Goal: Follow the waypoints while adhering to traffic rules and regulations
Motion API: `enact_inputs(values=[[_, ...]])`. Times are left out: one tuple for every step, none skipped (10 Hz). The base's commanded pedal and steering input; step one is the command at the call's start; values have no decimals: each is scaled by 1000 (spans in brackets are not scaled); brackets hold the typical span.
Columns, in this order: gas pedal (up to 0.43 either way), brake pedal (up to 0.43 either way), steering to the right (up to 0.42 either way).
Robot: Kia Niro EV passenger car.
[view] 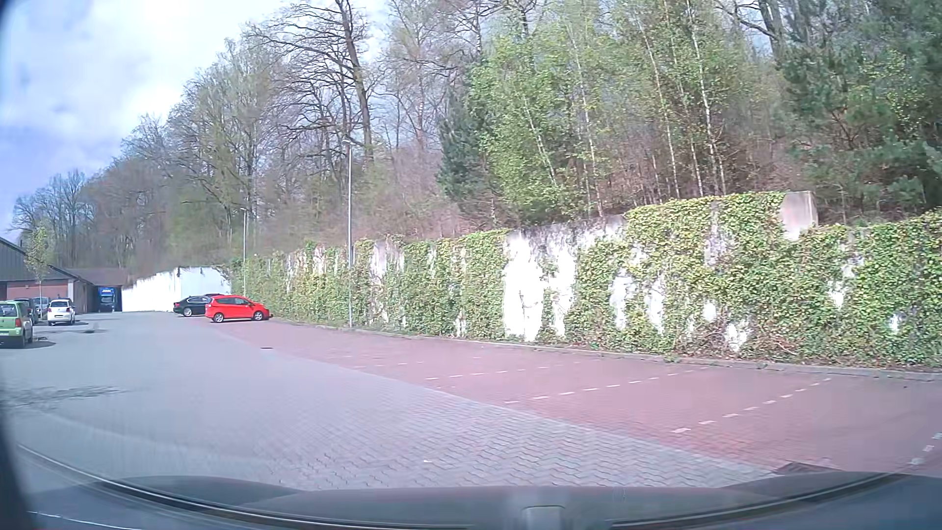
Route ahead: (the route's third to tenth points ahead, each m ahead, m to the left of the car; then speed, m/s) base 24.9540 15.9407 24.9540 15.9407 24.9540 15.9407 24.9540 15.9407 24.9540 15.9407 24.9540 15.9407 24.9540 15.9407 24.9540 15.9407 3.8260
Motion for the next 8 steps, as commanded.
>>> enact_inputs(values=[[87, 0, -271], [87, 0, -259], [87, 0, -248], [87, 0, -240], [87, 0, -232], [87, 0, -223], [87, 0, -210], [87, 0, -200]])
